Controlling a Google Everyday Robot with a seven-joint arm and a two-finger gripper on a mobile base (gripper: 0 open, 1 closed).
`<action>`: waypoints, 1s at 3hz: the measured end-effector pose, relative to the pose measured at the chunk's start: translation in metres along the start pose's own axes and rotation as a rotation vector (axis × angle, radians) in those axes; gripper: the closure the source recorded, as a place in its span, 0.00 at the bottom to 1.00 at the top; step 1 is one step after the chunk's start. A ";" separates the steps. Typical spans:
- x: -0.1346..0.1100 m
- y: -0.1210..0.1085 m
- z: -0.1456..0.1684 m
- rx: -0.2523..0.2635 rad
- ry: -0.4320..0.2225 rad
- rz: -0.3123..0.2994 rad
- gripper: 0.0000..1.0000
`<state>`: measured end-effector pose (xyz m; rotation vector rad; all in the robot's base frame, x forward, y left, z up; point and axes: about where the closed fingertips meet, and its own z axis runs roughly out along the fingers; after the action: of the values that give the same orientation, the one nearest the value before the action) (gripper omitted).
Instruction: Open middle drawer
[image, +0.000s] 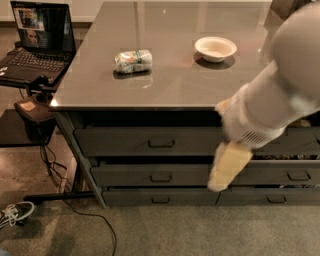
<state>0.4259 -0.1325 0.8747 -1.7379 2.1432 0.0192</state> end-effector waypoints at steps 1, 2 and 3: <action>-0.011 0.031 0.089 -0.059 -0.016 -0.001 0.00; -0.023 0.067 0.175 -0.122 -0.037 0.002 0.00; -0.029 0.061 0.183 -0.083 -0.072 0.014 0.00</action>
Offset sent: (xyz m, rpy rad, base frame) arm -0.0071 0.1362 -0.2765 0.1213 0.1317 0.0593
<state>0.4247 -0.0459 0.6996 -1.7398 2.1308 0.1735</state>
